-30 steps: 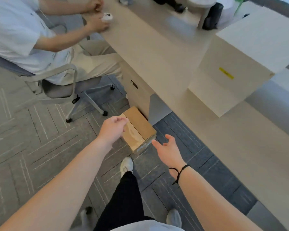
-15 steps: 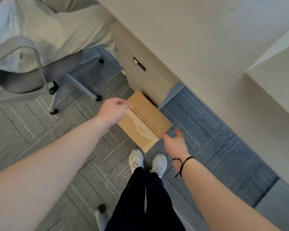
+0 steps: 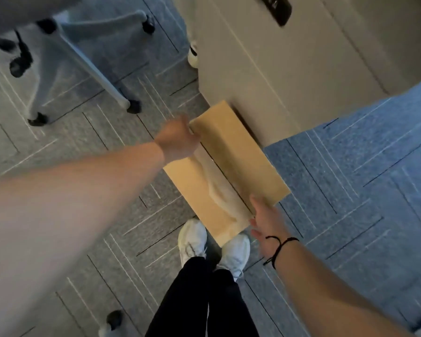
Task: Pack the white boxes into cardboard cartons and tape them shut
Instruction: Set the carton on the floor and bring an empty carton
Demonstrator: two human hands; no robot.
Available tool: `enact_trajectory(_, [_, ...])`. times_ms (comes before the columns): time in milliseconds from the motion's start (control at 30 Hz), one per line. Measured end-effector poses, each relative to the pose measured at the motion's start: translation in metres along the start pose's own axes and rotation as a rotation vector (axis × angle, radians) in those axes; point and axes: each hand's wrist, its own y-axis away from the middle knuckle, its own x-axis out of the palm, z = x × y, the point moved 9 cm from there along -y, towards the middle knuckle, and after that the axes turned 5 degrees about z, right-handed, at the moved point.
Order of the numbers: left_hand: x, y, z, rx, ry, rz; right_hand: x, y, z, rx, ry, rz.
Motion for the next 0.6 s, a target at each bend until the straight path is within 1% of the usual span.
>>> enact_trajectory(200, [0.03,-0.037,0.027,-0.068,-0.056,0.059,-0.003,-0.044,-0.01,0.047,0.077,-0.113])
enact_trajectory(333, [0.034,-0.053,0.027,-0.03,0.009,0.042,-0.002,-0.057,-0.014,0.069,0.056,-0.088])
enact_trajectory(467, [0.034,-0.056,0.029,-0.045,0.055,0.008,0.011,-0.057,-0.021,0.1,-0.079,-0.009])
enact_trajectory(600, [0.031,-0.048,0.027,-0.031,0.049,-0.008,0.009,-0.05,-0.024,0.086,-0.063,0.007])
